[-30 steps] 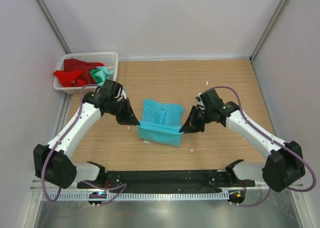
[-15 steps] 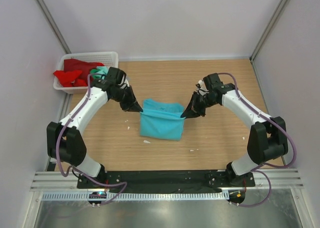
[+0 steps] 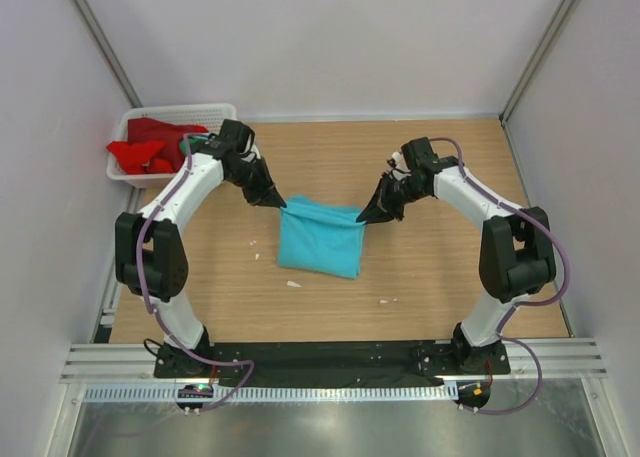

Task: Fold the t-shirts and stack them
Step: Fold the tshirt

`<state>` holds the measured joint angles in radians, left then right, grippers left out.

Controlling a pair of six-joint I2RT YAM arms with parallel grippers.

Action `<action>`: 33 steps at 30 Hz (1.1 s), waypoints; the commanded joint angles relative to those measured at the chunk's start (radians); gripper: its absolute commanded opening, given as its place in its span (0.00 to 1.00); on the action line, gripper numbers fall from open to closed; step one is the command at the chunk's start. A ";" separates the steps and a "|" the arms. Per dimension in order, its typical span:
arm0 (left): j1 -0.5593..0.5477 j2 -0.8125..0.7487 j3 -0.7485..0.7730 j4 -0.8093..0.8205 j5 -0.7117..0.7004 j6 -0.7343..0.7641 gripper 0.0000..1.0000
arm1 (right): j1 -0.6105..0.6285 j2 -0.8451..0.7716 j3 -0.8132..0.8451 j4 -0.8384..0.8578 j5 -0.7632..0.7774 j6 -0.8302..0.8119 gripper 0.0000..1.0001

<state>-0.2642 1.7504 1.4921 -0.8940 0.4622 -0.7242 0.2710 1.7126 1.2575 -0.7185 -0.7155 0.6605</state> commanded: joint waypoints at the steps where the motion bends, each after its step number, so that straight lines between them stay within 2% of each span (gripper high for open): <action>1: 0.022 0.041 0.066 0.020 0.010 0.032 0.00 | -0.013 0.022 0.066 0.031 -0.019 0.013 0.01; 17: 0.026 0.311 0.332 -0.006 0.046 0.085 0.00 | -0.070 0.159 0.121 0.109 -0.033 0.047 0.02; 20: 0.026 0.366 0.373 0.009 0.050 0.097 0.05 | -0.085 0.177 0.105 0.168 -0.013 0.082 0.04; 21: 0.026 0.385 0.399 0.006 0.038 0.120 0.09 | -0.096 0.185 0.094 0.195 -0.003 0.083 0.07; 22: 0.026 0.412 0.430 -0.017 -0.015 0.146 0.12 | -0.107 0.199 0.100 0.205 0.039 0.074 0.22; 23: 0.026 0.432 0.488 -0.019 -0.048 0.169 0.12 | -0.118 0.220 0.108 0.218 0.060 0.064 0.29; 25: 0.028 0.462 0.540 -0.020 -0.129 0.233 0.20 | -0.147 0.240 0.135 0.238 0.120 0.036 0.41; 27: 0.029 0.443 0.589 0.001 -0.226 0.258 0.32 | -0.167 0.278 0.239 0.170 0.139 -0.021 0.50; 29: 0.031 0.423 0.655 -0.037 -0.246 0.284 0.35 | -0.173 0.272 0.318 0.012 0.245 -0.129 0.53; 31: 0.031 0.367 0.659 -0.057 -0.243 0.286 0.36 | -0.171 0.217 0.336 -0.039 0.289 -0.169 0.56; 33: 0.029 0.315 0.562 -0.019 -0.150 0.273 0.36 | -0.168 0.177 0.280 -0.026 0.268 -0.185 0.56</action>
<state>-0.2386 2.1941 2.0857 -0.9192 0.2775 -0.4881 0.0872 2.0003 1.5333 -0.6632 -0.5049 0.5762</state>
